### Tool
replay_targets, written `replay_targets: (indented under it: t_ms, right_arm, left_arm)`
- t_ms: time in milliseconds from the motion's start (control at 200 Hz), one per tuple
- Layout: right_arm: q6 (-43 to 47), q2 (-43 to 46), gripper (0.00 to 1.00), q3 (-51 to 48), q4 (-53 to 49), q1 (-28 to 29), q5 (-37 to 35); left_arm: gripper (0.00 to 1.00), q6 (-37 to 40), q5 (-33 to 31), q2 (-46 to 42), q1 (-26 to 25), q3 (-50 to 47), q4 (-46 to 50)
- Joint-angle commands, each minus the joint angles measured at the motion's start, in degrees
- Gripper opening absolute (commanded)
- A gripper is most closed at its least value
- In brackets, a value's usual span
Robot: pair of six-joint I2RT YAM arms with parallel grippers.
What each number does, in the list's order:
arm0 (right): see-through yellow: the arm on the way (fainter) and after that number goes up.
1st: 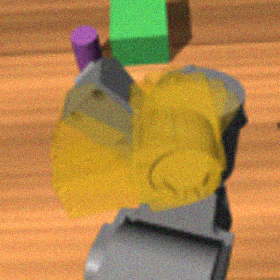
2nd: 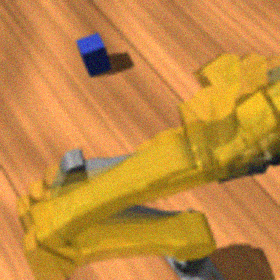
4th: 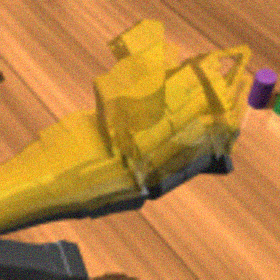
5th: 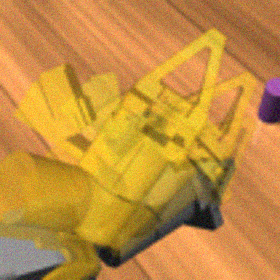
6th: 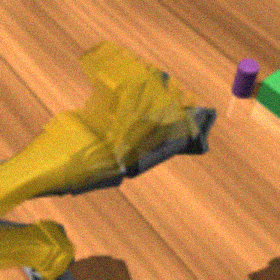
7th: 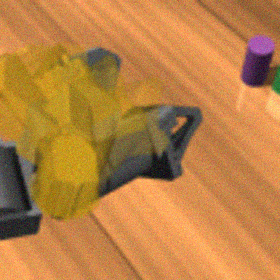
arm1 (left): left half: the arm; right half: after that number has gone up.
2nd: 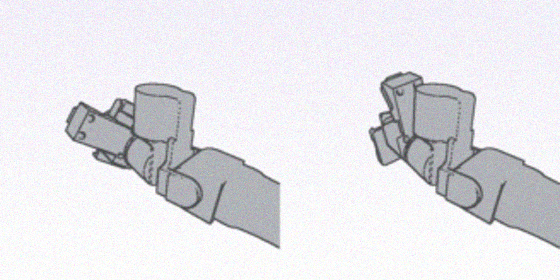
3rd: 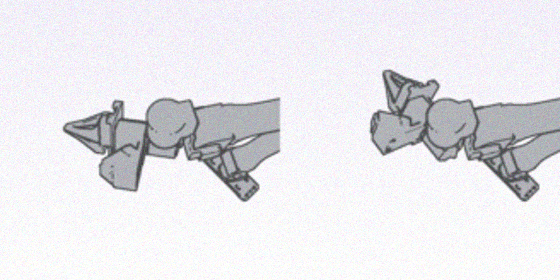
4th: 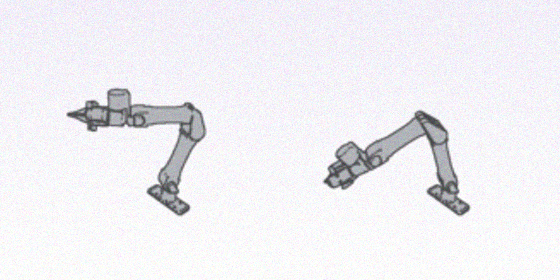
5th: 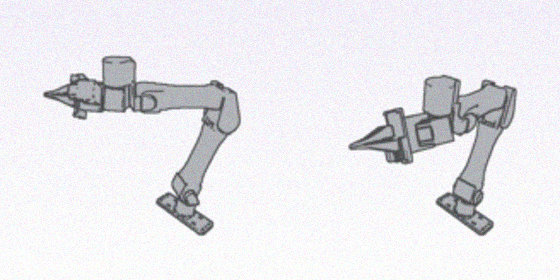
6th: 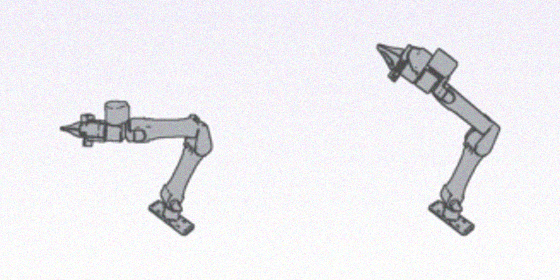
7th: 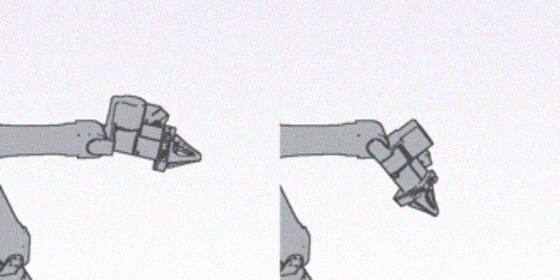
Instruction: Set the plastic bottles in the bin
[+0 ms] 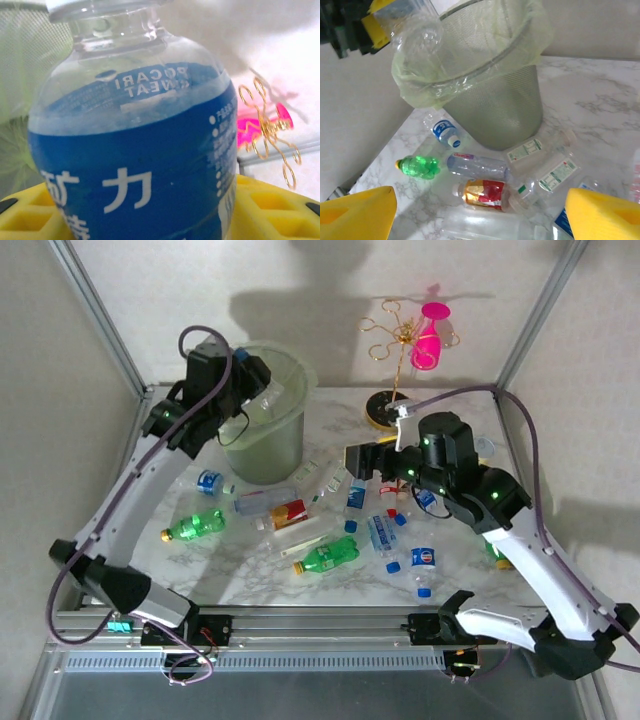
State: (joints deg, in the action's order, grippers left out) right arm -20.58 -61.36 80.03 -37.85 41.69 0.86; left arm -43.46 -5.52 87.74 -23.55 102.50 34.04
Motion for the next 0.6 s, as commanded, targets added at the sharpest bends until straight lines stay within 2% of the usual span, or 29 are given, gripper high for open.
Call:
replay_targets:
  t_ms: [0,210,431,596]
  right_arm:
    - [-0.88,1.23,0.88,-1.82,-2.96,0.57,-4.65]
    - [-1.07,3.05,0.89,-3.74,-2.62,0.55,-7.55]
    - [-0.17,2.92,0.90,-4.41,-2.73,0.56,-8.67]
    - [-0.74,2.41,0.90,-5.41,-1.94,0.58,-7.67]
  left_arm:
    - [0.21,0.60,0.47,5.26,2.36,5.86,-0.52]
    - [0.19,0.91,-2.12,15.73,3.80,13.85,7.64]
    - [0.22,0.49,-3.97,19.39,3.80,12.63,13.26]
    - [0.28,-0.35,-1.69,23.09,3.85,14.45,14.57]
